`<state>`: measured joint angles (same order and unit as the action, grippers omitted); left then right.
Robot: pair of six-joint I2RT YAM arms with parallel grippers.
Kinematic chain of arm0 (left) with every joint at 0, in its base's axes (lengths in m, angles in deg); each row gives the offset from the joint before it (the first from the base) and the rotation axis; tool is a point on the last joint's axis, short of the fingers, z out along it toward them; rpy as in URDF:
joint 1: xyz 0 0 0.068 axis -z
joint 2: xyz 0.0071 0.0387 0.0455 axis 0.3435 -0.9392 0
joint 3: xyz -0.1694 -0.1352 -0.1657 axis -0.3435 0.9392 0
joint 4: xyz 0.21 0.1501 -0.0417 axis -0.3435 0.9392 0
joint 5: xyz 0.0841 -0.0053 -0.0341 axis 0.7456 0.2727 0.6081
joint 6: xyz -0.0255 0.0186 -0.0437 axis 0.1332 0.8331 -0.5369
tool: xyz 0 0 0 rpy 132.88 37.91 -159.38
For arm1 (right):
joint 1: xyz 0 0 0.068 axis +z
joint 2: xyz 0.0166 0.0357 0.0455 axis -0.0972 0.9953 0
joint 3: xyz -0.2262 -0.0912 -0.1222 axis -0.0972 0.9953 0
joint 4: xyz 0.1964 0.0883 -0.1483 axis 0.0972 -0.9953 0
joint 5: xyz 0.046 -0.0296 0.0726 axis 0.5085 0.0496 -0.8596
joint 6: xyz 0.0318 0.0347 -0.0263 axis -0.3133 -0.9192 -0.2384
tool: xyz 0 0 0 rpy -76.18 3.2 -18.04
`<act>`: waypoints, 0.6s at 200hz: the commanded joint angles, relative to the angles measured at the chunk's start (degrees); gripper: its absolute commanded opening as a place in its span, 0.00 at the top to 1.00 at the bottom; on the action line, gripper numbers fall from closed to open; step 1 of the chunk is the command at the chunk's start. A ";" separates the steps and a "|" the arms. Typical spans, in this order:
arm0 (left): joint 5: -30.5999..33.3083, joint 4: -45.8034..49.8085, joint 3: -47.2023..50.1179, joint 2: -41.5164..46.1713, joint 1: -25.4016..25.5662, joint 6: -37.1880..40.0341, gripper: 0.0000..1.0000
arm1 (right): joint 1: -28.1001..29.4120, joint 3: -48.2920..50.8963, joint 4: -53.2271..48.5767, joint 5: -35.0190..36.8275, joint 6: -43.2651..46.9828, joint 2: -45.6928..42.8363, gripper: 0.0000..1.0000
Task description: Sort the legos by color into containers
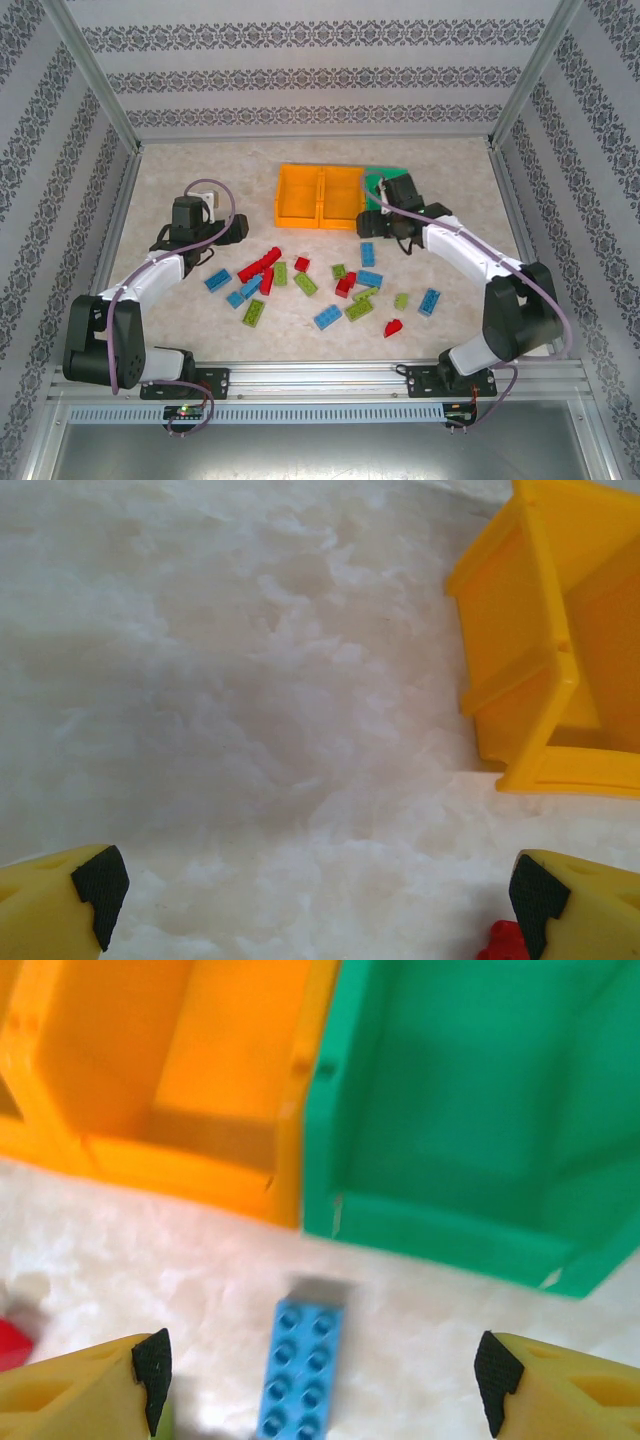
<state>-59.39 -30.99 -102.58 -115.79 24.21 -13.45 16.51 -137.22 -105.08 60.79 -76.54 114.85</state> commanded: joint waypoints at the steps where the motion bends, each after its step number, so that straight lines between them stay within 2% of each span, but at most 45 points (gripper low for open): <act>1: -3.26 -0.66 -2.28 -0.69 1.04 -1.83 0.00 | 1.34 1.32 -1.66 1.37 -8.20 3.64 0.20; 30: -1.56 1.17 -2.95 -0.41 1.44 -1.68 0.00 | 3.17 -0.27 -2.67 3.31 -8.28 9.05 0.22; 78: 1.84 3.12 -1.21 2.22 1.59 -2.47 0.00 | 4.28 -2.60 -3.84 1.54 -7.46 15.51 0.30; 93: 2.47 3.25 -0.46 3.02 1.59 -2.63 0.00 | 4.25 -3.26 -4.59 2.17 -6.80 16.78 0.39; 120: 3.25 4.48 -0.49 3.34 1.59 -2.29 0.00 | 4.26 -3.67 -3.78 2.18 -6.55 15.99 0.61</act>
<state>-57.88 -29.29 -103.80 -113.73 25.28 -14.91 20.45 -139.38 -108.49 62.59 -83.25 130.94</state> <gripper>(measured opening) 0.995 0.471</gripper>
